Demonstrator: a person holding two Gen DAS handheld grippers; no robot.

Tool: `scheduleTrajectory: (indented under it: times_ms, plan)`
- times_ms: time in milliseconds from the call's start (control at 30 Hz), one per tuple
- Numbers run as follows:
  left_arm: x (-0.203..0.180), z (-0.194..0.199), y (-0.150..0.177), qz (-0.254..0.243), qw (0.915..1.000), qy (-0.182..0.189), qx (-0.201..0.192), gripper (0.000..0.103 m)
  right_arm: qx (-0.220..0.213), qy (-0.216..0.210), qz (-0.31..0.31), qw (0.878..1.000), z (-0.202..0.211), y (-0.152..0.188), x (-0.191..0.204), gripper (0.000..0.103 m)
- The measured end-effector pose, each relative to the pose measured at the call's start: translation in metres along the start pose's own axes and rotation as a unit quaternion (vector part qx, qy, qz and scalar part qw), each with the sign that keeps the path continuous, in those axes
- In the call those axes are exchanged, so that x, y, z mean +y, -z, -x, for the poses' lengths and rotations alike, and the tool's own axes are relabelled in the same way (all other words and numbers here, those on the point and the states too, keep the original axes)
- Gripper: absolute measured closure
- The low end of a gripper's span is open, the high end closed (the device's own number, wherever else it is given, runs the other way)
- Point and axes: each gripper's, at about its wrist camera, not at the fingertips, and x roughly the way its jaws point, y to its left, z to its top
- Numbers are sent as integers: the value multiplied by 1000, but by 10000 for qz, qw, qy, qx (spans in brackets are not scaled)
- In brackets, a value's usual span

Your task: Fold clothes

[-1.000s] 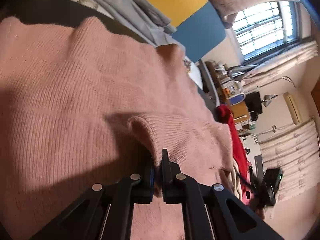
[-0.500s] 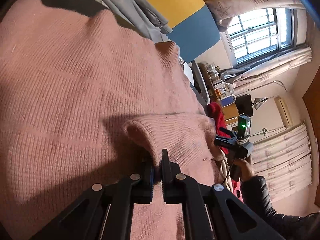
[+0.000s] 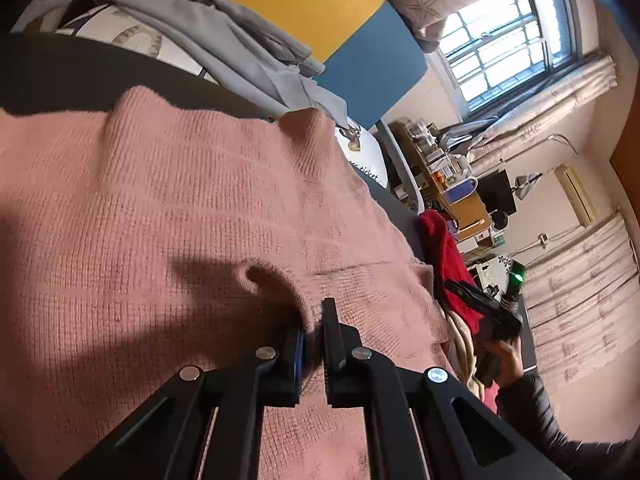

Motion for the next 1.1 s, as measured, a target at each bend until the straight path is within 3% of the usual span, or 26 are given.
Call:
scheduleTrajectory:
  times_ms: [100,233,300,333,400,500,567,633,833,1000,1067,1100]
  plan:
    - [4,0,0,80,10000,35,-4,97,-68,-830,418,9957,14,0,31,0]
    - [2,2,0,1,10000,6,-3,97,42,-754,624,9952,1,-2,54,2]
    - [1,2,-2,-91,10000,-18,6,97,199,-652,572,9960,-10,-3,55,22]
    - [-1,2,-3,-163,9999,-38,7,97,277,-602,546,9963,-16,-4,56,40]
    - [-6,1,-6,-320,9994,-99,8,97,433,-500,494,9966,-28,-4,57,46]
    - [-12,-1,-10,-565,9982,-200,-5,97,542,-728,245,9956,-31,-7,52,52]
    - [-17,2,-12,-713,9972,-215,-71,97,500,-718,346,9956,-28,-7,53,73]
    - [-26,7,-17,-869,9959,-102,-208,97,422,-595,523,9960,-23,-7,57,83]
    - [-50,20,-40,-1128,9909,4,-731,97,240,-105,559,9981,-27,-10,50,84]
    - [-34,1,-55,-865,9944,-418,-439,97,198,365,495,9979,-41,-14,42,82]
    - [-7,-2,-57,-364,9975,-482,-379,87,157,575,382,9975,-42,-14,38,53]
    - [7,-1,-56,-105,9984,-435,-359,83,133,656,262,9974,-42,-14,34,46]
